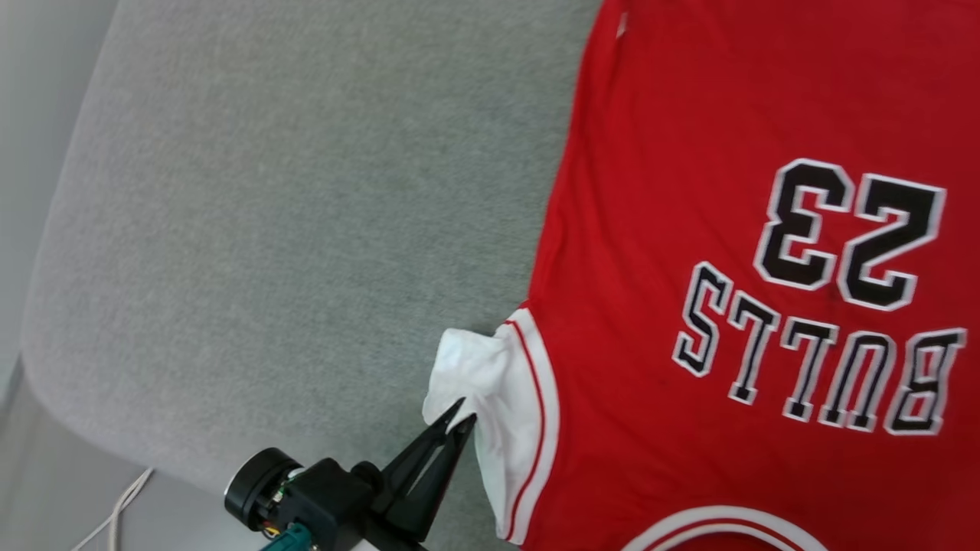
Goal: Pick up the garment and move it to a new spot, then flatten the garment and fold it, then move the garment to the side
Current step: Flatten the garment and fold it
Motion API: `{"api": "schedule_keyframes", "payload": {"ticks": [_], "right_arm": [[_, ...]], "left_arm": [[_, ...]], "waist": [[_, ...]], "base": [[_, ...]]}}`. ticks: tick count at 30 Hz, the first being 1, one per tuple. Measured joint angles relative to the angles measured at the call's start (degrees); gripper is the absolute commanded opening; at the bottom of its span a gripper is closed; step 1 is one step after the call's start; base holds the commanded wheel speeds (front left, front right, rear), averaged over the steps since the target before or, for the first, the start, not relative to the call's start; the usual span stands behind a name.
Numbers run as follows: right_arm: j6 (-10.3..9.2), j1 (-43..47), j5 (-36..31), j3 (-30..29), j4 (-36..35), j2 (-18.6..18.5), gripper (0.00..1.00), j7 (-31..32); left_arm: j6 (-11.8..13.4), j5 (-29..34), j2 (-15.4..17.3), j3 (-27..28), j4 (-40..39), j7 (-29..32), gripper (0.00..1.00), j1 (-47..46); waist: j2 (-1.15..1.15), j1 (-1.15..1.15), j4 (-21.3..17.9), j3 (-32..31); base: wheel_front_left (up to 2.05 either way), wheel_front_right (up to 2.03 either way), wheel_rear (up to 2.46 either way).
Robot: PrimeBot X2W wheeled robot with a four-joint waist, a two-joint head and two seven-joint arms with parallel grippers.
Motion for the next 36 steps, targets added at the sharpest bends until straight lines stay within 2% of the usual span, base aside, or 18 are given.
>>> {"api": "schedule_keyframes", "payload": {"ticks": [1, 2, 4, 12, 13, 14, 22, 25, 36], "right_arm": [[0.0, -1.1, -0.7, -0.4, 1.0, -0.1, 1.0, 0.7], [0.0, -3.3, -3.0, -0.6, 3.4, -0.9, 1.0, 2.3], [0.0, -3.9, -3.9, -0.6, 4.6, -1.3, 1.0, 3.0], [-0.01, -4.2, -5.3, -1.5, 5.6, -2.0, 1.0, 5.8], [-0.01, -4.1, -5.3, -1.8, 5.6, -2.1, 0.42, 6.1], [0.0, -3.9, -5.4, -2.1, 5.5, -2.1, 0.02, 6.2], [0.01, 1.1, -3.6, -3.0, 4.6, -1.6, 0.0, 6.4], [0.01, 4.7, -2.7, -1.0, 3.7, -1.7, 0.0, 4.9], [0.01, 24.2, 8.6, 2.1, -0.2, -3.0, 0.0, -0.5]], "left_arm": [[-0.1, 0.0, -0.1, -0.3, -0.1, -0.3, 0.0, -0.1], [-0.4, 0.0, -0.7, -1.0, 0.0, -0.7, 0.0, -0.9], [-0.7, 0.0, -0.9, -1.5, 0.2, -1.0, 0.0, -1.1], [-0.9, -0.5, -1.4, -2.0, 1.6, -2.7, 0.0, -2.2], [-0.9, -0.6, -1.5, -2.0, 1.9, -2.8, 0.0, -2.3], [-0.9, -0.6, -1.5, -2.0, 2.2, -3.0, 0.0, -2.3], [-0.9, -0.3, -0.9, -1.2, 4.6, -4.4, 0.0, -3.4], [-0.3, -0.4, -0.9, -0.5, 4.9, -4.7, 0.0, -3.5], [2.7, -2.6, 1.9, 3.7, 7.1, -4.4, 0.0, 0.4]], "waist": [[0.0, 0.0, 0.9, 0.8], [0.0, 0.0, 3.4, 2.8], [0.0, 0.0, 4.9, 3.9], [0.0, -0.01, 8.1, 6.2], [0.0, -0.01, 8.3, 6.2], [0.0, -0.01, 8.4, 6.2], [0.0, -0.01, 6.7, 3.8], [0.0, -0.01, 5.3, 2.0], [0.0, -0.01, -1.8, -7.8]], "base": [[0.0, 0.0, 0.0], [0.0, 0.0, 0.0], [0.0, 0.0, 0.0], [0.0, 0.0, 0.0], [0.0, 0.0, 0.0], [0.0, 0.0, 0.0], [0.0, 0.0, 0.0], [0.0, 0.0, 0.0], [0.0, 0.0, 0.0]]}}
